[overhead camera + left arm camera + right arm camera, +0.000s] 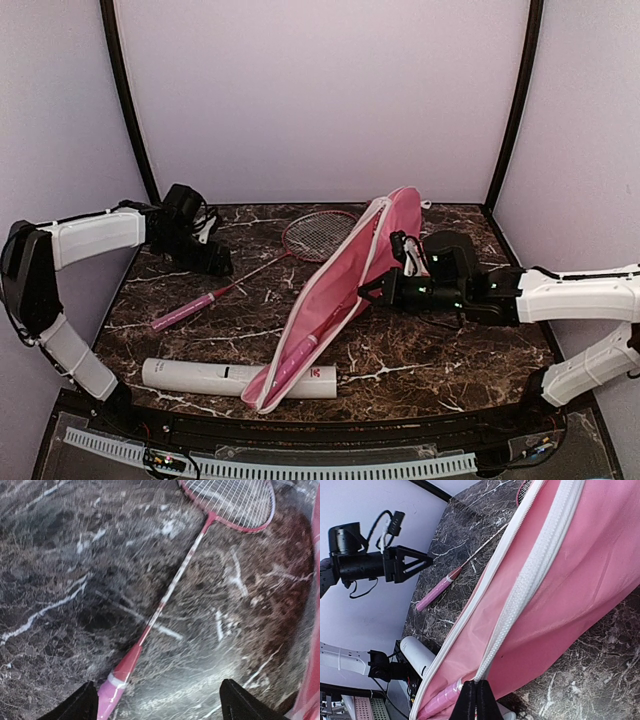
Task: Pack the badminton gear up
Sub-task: Pick up the racket from the center of the board.
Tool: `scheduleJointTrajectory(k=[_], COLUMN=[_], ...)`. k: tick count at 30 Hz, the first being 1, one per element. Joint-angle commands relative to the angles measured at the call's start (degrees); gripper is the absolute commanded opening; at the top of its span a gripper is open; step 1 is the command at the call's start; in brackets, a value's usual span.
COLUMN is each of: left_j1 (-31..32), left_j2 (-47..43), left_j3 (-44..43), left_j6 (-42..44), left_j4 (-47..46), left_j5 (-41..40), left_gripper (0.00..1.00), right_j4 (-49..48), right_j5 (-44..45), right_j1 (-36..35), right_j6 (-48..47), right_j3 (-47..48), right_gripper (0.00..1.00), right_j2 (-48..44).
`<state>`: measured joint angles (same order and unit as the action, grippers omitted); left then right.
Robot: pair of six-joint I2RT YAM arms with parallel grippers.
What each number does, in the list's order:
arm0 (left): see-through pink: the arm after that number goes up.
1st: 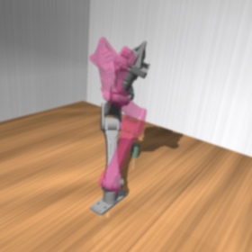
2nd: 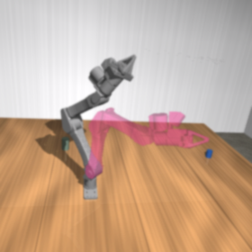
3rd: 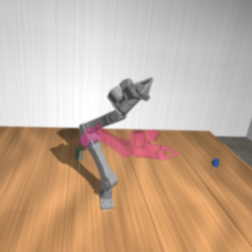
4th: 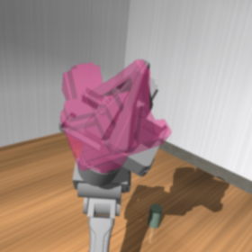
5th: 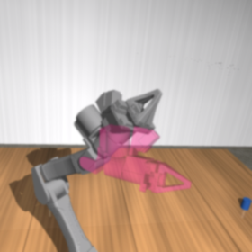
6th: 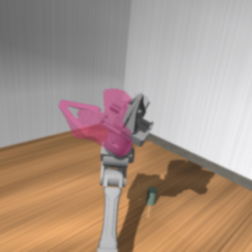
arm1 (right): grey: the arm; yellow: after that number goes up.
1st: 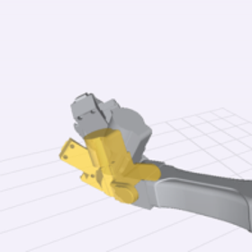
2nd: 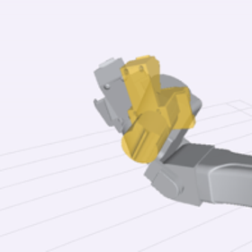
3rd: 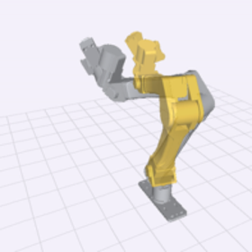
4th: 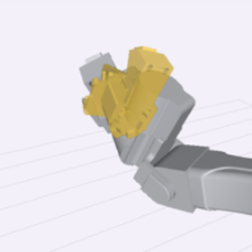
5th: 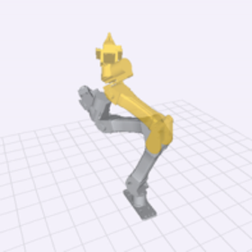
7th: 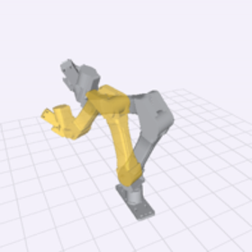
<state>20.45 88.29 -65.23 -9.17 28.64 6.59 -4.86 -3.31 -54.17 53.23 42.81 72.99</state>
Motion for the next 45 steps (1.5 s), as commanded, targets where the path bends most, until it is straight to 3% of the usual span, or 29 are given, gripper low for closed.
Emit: scheduleJointTrajectory(k=[1, 8, 16, 18, 23, 30, 34, 42, 45], left_j1=[-1.08, -1.65, -2.53, -2.53, -2.56, -1.09, 2.63, 6.27, 7.41], left_j2=[1.05, 3.49, 6.91, 7.47, 8.71, 7.04, 7.10, 9.83, 7.93], left_j3=[1.58, 5.96, 7.18, 7.22, 7.60, 9.84, 10.54, 10.12, 10.38], left_j6=[7.05, 8.31, 9.17, 9.17, 9.17, 9.43, 9.35, 9.06, 9.31], left_j4=[7.00, 6.96, 5.43, 5.13, 5.36, 4.53, 4.49, 4.59, 4.16], left_j5=[-2.80, -9.73, -10.31, -9.70, -8.99, -1.90, -3.18, -9.24, -10.68], left_gripper=[0.86, 0.89, 0.91, 0.86, 0.60, 0.58, 0.57, 0.23, 0.17], right_j4=[-3.18, -1.18, 5.89, 8.50, 12.74, 15.28, 15.77, 15.25, 14.12], right_j5=[0.03, -3.54, -9.73, -10.67, -13.62, -15.15, -15.46, -14.94, -14.96], right_j1=[1.65, 5.73, 9.47, 10.60, 13.74, 16.97, 18.53, 19.54, 19.67], right_j6=[0.78, -0.98, -7.49, -9.55, -13.24, -15.88, -16.03, -14.75, -14.03], right_j3=[-1.48, 0.65, 6.58, 7.63, 8.69, 7.65, 5.87, 2.90, 2.35], right_gripper=[0.00, 0.00, 0.00, 0.00, 0.00, 0.00, 0.00, 0.00, 0.00], right_j2=[-2.70, -2.68, -1.16, -1.24, -1.87, -3.01, -4.08, -6.93, -7.48])
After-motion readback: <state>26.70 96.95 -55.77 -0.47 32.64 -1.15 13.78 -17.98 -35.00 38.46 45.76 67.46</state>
